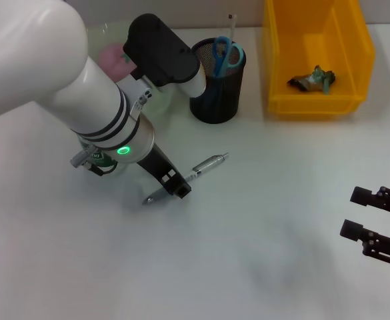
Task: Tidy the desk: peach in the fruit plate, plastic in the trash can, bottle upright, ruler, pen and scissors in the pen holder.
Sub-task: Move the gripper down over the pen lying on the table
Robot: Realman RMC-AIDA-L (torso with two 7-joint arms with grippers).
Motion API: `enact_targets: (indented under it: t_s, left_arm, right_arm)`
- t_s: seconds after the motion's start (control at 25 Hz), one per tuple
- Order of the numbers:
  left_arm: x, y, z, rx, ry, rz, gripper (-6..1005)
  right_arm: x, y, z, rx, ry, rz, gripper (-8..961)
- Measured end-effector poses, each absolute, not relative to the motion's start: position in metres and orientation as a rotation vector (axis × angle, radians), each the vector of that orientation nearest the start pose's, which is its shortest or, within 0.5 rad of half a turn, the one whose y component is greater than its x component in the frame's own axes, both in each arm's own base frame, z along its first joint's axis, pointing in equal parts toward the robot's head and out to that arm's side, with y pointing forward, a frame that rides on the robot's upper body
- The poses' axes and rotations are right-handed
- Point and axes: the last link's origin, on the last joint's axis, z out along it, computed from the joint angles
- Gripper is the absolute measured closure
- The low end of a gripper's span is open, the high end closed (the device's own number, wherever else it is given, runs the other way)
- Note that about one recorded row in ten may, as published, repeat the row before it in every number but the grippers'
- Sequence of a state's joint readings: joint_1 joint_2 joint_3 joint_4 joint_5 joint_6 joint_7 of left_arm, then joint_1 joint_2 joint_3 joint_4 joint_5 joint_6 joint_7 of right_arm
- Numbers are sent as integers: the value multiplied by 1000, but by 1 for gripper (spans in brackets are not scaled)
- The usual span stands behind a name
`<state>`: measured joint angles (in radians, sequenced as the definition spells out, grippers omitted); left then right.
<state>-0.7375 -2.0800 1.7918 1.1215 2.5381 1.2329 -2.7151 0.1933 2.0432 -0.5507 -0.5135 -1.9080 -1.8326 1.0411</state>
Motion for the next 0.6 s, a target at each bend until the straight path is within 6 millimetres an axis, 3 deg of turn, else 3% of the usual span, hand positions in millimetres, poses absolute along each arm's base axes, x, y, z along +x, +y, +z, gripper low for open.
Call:
enact_targets:
  t_s: [0.6]
  left_arm:
    - [-152,358,-89,-2669,-690,651,478]
  right_arm:
    - [337,205,16,-2523,656,956,286]
